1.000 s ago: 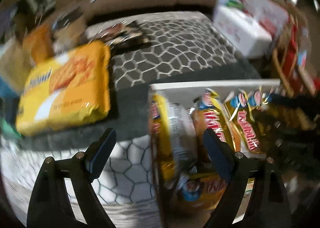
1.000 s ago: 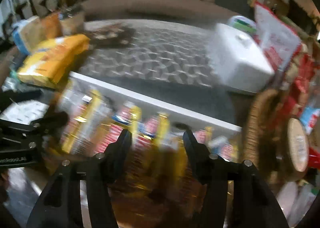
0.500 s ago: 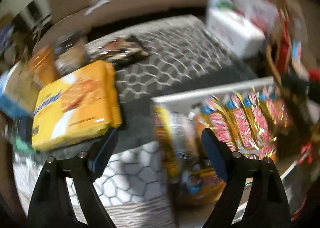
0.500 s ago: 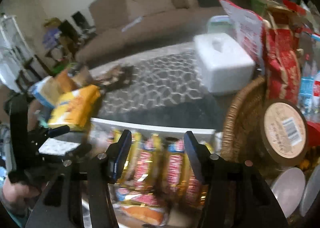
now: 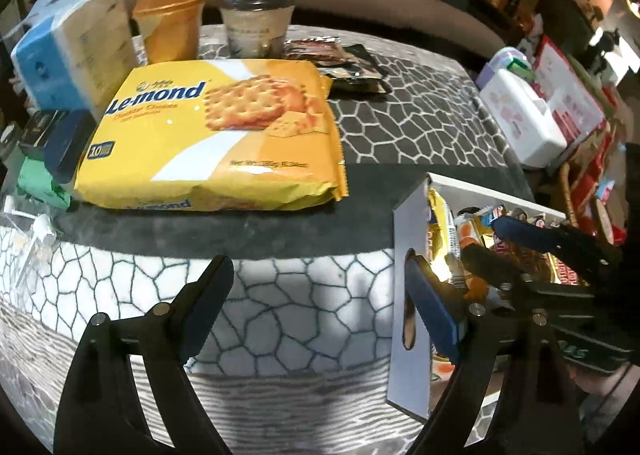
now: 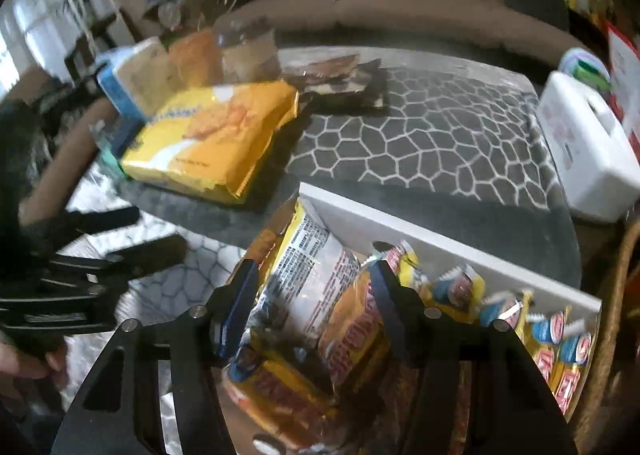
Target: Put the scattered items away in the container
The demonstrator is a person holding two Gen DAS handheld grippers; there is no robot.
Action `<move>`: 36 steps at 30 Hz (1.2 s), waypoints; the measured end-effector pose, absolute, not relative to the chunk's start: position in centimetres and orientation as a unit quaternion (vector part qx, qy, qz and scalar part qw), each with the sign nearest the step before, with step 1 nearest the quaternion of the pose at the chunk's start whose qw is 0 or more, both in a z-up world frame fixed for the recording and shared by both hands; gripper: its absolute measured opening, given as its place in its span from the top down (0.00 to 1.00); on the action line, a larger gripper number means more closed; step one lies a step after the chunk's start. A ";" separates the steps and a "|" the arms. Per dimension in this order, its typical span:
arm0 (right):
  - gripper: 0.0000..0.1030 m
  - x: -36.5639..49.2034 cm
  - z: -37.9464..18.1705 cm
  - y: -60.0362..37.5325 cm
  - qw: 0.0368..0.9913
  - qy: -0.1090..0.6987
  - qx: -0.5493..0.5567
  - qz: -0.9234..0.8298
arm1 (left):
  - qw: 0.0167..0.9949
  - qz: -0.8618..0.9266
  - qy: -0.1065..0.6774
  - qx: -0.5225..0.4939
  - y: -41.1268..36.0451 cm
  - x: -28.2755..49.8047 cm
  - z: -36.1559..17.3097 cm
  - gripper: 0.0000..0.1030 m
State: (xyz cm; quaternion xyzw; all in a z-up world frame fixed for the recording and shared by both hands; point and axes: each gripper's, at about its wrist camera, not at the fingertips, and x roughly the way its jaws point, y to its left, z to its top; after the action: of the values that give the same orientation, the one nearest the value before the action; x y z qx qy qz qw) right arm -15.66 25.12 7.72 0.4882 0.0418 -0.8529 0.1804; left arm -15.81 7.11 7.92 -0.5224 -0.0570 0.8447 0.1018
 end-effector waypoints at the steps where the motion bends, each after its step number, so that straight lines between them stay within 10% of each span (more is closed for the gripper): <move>1: 0.42 -15.7 7.6 24.9 0.175 0.062 0.490 -0.852 | 0.102 0.843 -0.062 -0.524 6.8 -15.8 7.8 0.16; 11: 0.55 -14.1 7.5 24.6 0.137 0.180 0.482 -0.846 | 0.123 0.836 -0.055 -0.532 8.7 -15.9 7.4 0.16; 14: 0.48 -13.8 9.5 24.5 0.185 0.105 0.458 -0.863 | 0.122 0.837 -0.083 -0.526 7.7 -15.8 7.7 0.16; 25: 0.41 -11.7 8.8 20.7 0.220 0.236 0.455 -0.830 | 0.121 0.827 -0.147 -0.529 3.3 -15.4 7.3 0.16; 29: 0.66 -10.6 8.2 21.0 0.233 0.257 0.467 -0.813 | 0.139 0.827 -0.142 -0.526 3.7 -14.7 7.3 0.16; 36: 0.79 -9.8 6.3 17.9 0.248 0.306 0.472 -0.789 | 0.149 0.826 -0.134 -0.527 4.8 -14.2 7.5 0.16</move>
State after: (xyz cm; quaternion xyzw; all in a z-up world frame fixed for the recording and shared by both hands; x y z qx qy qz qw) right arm -9.76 17.94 6.33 0.4717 0.3060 -0.7888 0.2484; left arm -14.17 4.77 7.54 -0.5273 -0.1339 0.8257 0.1492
